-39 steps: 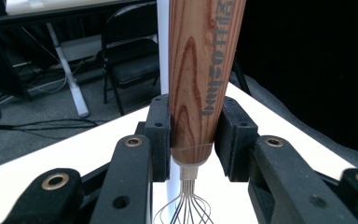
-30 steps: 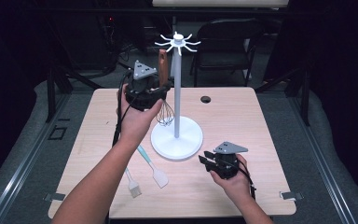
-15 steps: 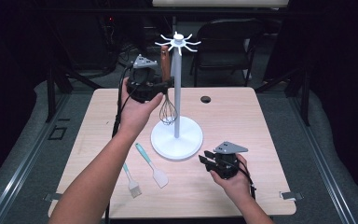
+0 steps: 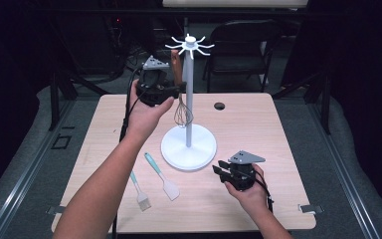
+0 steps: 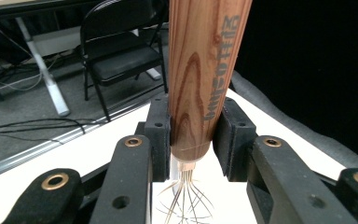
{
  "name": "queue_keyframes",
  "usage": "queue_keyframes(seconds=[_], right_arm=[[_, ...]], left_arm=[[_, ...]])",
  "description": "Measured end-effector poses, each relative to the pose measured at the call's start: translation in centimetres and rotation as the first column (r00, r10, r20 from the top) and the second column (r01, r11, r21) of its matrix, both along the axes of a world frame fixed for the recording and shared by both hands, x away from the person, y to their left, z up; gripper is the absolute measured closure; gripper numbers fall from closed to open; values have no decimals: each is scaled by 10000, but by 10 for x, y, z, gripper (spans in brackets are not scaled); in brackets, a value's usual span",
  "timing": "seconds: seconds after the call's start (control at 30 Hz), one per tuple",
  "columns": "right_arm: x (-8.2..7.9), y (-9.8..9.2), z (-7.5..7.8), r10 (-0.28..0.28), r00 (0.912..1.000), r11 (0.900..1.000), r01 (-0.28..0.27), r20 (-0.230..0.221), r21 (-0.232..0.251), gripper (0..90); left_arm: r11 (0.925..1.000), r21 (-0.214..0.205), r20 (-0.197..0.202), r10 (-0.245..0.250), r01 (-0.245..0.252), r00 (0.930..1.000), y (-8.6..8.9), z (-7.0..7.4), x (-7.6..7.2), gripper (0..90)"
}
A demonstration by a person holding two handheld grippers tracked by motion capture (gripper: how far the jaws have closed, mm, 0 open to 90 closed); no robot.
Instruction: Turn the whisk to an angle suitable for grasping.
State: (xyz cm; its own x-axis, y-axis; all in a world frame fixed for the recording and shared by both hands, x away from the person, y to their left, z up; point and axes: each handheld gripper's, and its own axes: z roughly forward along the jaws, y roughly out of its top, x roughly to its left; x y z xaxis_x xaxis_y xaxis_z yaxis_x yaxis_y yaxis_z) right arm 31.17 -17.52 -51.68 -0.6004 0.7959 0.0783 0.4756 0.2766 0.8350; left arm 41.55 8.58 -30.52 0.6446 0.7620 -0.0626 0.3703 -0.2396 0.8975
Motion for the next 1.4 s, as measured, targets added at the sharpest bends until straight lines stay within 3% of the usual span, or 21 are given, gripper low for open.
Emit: queue_keyframes(seconds=[0.4, 0.57, 0.83, 1.0, 1.13, 1.4], right_arm=[[0, 1, 0, 22, 10000, 10000, -23, 48, 16, 686], [-1, 1, 0, 18, 10000, 10000, -18, 37, -62, 685], [-1, 1, 0, 53, 10000, 10000, -53, 37, -48, 684], [-1, 2, 0, 41, 10000, 10000, -41, 54, 22, 685], [-1, 3, 0, 28, 10000, 10000, -28, 82, 77, 686], [-1, 1, 1, 16, 9999, 10000, -17, 147, 60, 686]], left_arm=[[9984, 241, -619, -494, 510, 9969, 3, 4, 6, 698], [9972, 256, -681, -690, 709, 9953, 2, 4, 6, 702], [9986, 128, -462, -506, 513, 9976, -1, 0, -11, 704], [9974, 544, -139, -470, 477, 9988, -11, -1, -22, 705], [9968, 699, -268, -366, 384, 9990, -23, 2, -21, 705], [9983, 577, -436, -87, 112, 9990, -34, 5, -16, 706]])
